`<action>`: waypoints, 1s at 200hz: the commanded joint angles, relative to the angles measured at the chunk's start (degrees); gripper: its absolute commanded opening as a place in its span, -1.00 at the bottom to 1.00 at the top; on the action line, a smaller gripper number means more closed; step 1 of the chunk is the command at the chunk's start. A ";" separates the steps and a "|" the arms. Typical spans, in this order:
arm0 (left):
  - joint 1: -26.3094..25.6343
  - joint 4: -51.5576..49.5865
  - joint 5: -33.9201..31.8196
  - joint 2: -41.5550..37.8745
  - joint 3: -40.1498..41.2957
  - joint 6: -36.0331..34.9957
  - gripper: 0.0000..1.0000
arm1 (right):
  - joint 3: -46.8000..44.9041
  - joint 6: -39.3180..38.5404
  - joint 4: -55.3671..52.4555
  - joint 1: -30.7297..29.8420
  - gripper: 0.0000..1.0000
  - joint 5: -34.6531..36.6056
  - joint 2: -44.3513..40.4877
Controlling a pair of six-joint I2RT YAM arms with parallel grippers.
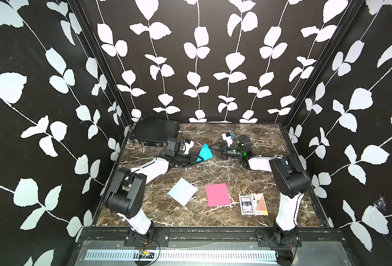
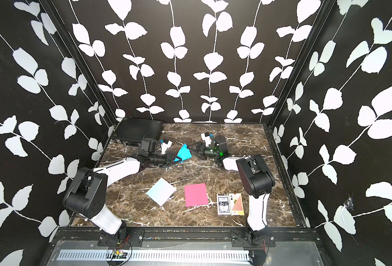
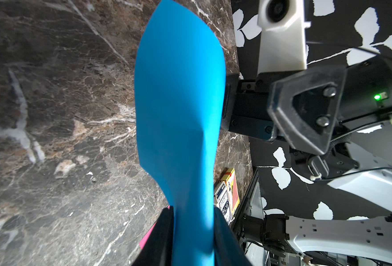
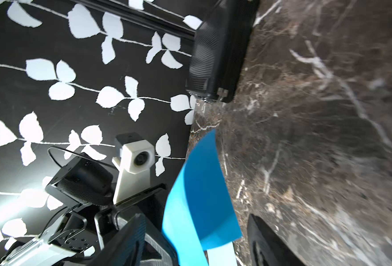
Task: Fold the square paper along the opposite sides
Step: Pick up the paper from the center of the board.
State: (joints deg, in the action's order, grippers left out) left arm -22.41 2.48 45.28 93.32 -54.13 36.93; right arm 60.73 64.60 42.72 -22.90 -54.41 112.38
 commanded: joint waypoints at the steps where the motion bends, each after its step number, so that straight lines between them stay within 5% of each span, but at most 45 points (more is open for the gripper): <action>1: 0.10 0.52 1.13 -2.53 -0.24 -0.89 -0.43 | 2.10 0.67 2.10 -0.79 0.36 -1.48 1.35; 39: 0.09 0.13 1.33 -2.79 -0.30 -1.28 -0.43 | 2.60 0.70 2.05 -1.14 0.01 -1.70 1.23; 86: 0.10 -1.45 0.13 -3.30 -0.43 -2.68 -0.42 | 2.48 1.11 2.52 -1.30 -1.00 -1.76 0.31; 105: 0.39 -2.88 -1.18 -3.95 -1.06 -3.43 -0.26 | 1.99 0.59 2.12 -1.02 -1.00 -1.46 -1.33; 155: 6.74 -0.24 0.47 -8.03 -0.64 2.16 0.82 | 1.10 -2.17 -0.12 0.59 -1.00 -0.05 -7.42; 200: 7.08 13.86 5.37 -8.43 2.33 13.80 0.97 | 2.09 -1.19 5.93 0.66 -1.00 3.44 -9.38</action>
State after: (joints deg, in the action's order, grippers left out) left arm -14.98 5.91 46.68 86.02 -54.17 42.78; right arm 61.67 63.24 42.81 -22.24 -53.23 103.94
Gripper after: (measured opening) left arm 0.984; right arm 0.046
